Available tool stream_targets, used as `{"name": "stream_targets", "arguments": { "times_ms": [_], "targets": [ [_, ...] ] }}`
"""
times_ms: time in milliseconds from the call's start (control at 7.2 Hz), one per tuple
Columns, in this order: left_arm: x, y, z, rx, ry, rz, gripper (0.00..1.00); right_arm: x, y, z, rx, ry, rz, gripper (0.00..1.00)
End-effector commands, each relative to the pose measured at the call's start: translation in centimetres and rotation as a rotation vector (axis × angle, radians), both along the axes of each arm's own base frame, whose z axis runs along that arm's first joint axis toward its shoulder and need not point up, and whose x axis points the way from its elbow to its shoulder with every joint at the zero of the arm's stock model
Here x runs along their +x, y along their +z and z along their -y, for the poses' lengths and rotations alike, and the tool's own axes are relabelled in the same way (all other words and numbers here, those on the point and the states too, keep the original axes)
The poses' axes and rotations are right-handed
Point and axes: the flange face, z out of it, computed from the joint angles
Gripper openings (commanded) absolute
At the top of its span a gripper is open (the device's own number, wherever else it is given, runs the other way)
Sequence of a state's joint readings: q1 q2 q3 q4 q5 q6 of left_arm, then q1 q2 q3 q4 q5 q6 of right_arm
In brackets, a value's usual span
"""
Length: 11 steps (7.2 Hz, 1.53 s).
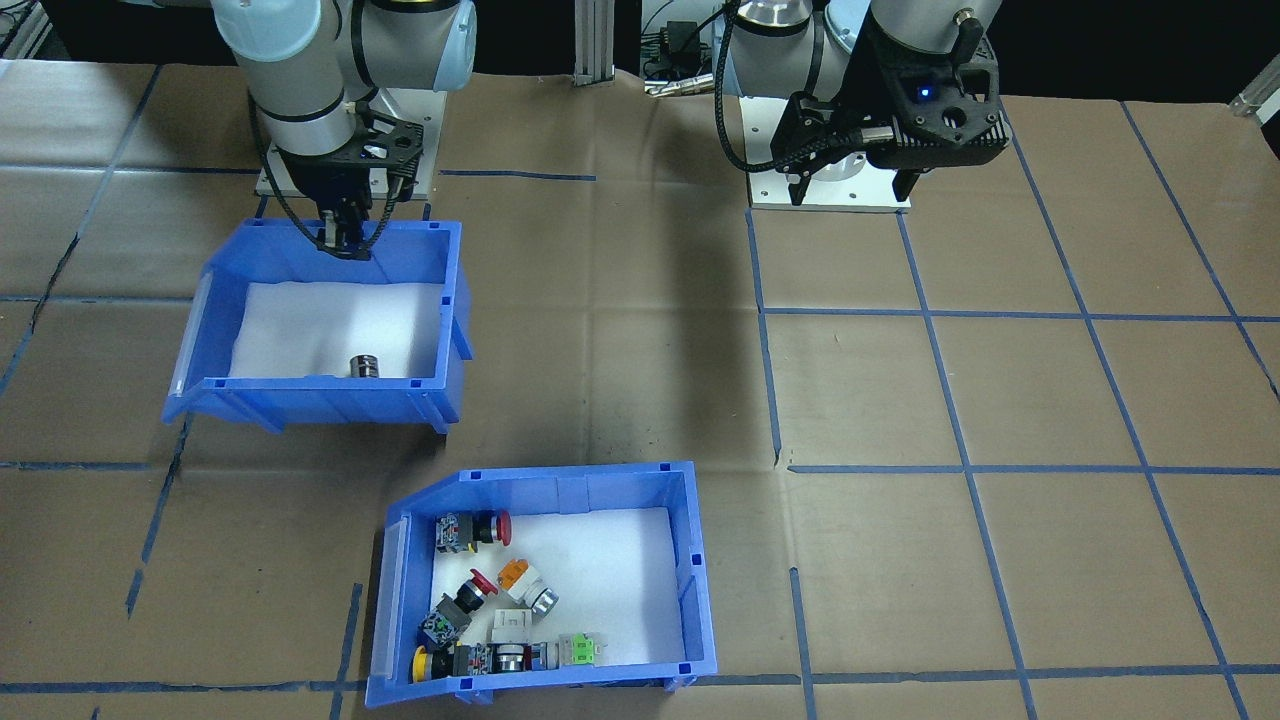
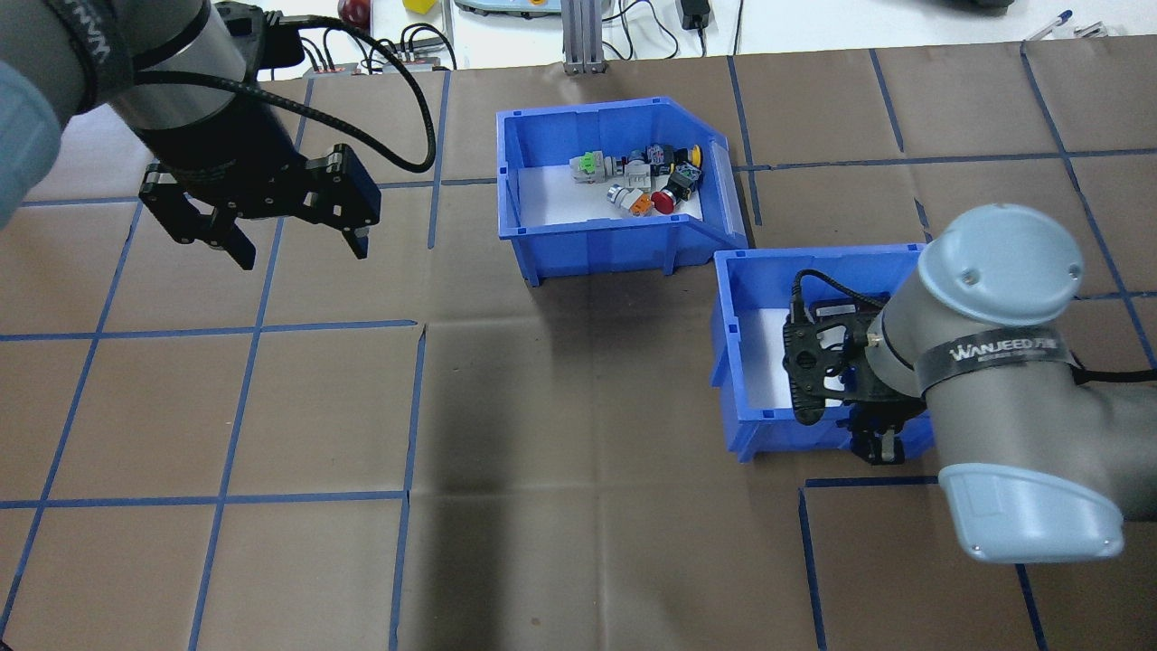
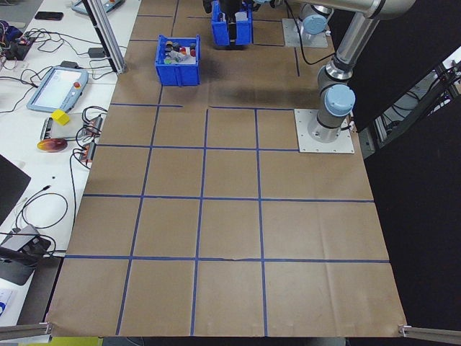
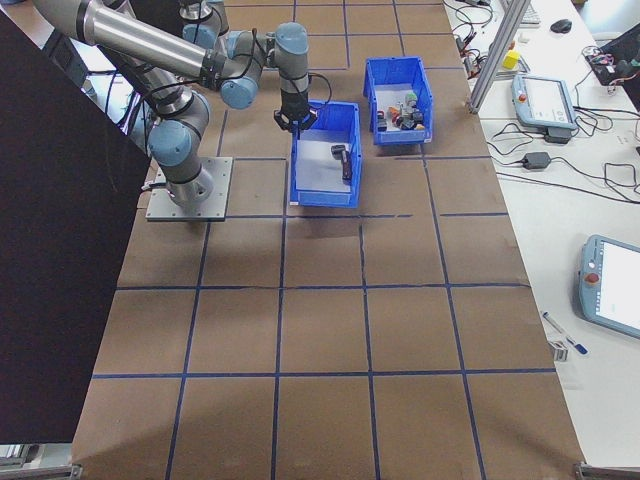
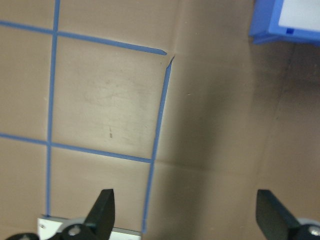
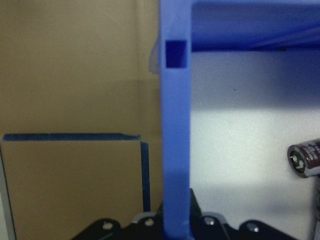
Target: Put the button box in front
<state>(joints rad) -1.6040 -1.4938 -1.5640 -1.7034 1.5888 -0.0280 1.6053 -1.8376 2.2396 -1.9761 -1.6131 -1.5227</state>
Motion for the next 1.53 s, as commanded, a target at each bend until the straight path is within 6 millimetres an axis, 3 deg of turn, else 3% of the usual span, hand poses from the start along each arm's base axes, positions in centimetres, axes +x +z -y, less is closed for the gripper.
{"name": "stream_targets", "arguments": {
  "times_ms": [0,278,417,694,1111,1389],
  "targets": [
    [1.3,-3.6,-1.8,-0.024,-0.143,-0.006,0.99,8.4,-0.8,-3.2,-0.031,0.033,0.006,0.07],
    [1.6,-3.4,-2.0,-0.103,-0.147,0.009,1.0,14.5,-3.2,-4.1,-0.071,0.028,0.018,0.08],
    [1.9,-3.5,-1.9,-0.1,-0.141,0.009,1.0,16.6,-3.4,-4.1,-0.083,0.041,0.003,0.08],
    [3.7,-3.5,-1.5,-0.088,-0.098,0.005,1.0,17.9,-5.0,-3.4,-0.056,0.0,-0.012,0.08],
    [3.7,-3.6,-1.3,-0.079,-0.096,0.003,1.0,20.0,-3.7,-3.6,-0.076,0.03,0.002,0.08],
    [3.7,-2.7,0.1,-0.091,-0.093,0.001,1.0,20.1,-4.7,-3.4,-0.063,0.029,-0.01,0.12]
  ]
}}
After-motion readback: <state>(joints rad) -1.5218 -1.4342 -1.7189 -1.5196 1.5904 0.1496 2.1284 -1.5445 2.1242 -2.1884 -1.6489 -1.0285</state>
